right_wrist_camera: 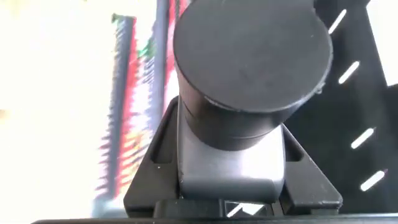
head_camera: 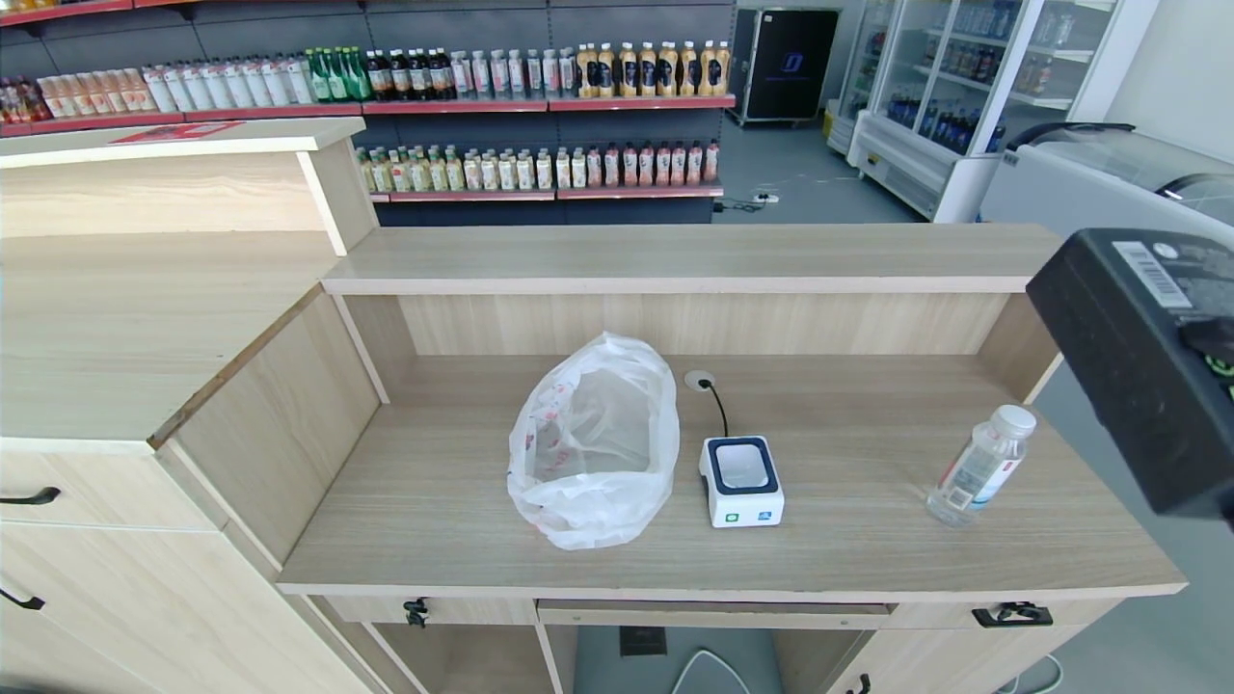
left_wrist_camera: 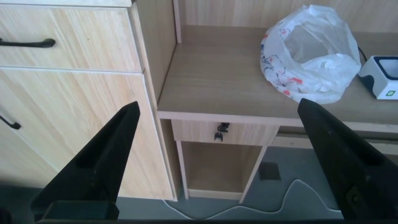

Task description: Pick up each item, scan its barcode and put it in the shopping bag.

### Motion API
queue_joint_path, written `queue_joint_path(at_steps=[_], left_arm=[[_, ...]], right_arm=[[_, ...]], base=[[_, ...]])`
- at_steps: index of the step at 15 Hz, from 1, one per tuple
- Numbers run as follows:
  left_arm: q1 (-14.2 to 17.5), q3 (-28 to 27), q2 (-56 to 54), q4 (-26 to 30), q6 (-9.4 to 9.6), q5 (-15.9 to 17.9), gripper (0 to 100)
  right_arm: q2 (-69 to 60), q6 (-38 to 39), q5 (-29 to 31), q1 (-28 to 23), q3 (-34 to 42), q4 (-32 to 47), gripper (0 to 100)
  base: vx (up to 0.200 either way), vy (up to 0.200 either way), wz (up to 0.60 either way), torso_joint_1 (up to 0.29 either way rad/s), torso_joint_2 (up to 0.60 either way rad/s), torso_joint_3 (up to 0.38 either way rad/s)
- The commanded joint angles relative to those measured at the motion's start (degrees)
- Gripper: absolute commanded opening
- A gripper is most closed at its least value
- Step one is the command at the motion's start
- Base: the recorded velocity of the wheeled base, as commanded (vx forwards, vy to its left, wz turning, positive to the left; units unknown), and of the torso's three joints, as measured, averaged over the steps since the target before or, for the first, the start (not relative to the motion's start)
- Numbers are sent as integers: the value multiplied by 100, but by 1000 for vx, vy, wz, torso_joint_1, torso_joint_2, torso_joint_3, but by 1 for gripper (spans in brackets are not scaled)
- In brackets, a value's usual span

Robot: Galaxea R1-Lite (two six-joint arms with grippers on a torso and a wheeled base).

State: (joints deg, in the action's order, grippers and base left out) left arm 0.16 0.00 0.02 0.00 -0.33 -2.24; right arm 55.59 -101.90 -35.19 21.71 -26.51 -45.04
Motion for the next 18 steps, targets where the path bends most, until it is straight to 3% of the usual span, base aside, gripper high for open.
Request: queue_joint_path(at_steps=[1,4,6,7,9,13,17,18], left_arm=[[2,0,-2,0,-2,-4,100],[2,0,-2,0,-2,5,100],[2,0,-2,0,-2,-4,100],[2,0,-2,0,-2,5,100],[2,0,-2,0,-2,-4,100],[2,0,-2,0,-2,-4,100],[2,0,-2,0,-2,-4,100],[2,0,-2,0,-2,5,100]], right_arm=[[382,2016,1665,-475,-64,13,0],[716,4776,4064,-572,-108,374,0],[760,6376,5585,-809,-372,1332,0],[831,7316,5682,-835,-583,1780,0],[857,8380,5699,-835,-855,2430,0],[910,8775,5585,-800,-882,2659,0],[1174,9803,5233,-782,-1216,2676,0],[1297,10049,4899,-809,-1365,2676,0]], base=[[0,0,0,0,0,0],[0,0,0,0,0,0],[0,0,0,0,0,0],[0,0,0,0,0,0],[0,0,0,0,0,0],[0,0,0,0,0,0],[0,0,600,4,0,4],[0,0,600,17,2,7]])
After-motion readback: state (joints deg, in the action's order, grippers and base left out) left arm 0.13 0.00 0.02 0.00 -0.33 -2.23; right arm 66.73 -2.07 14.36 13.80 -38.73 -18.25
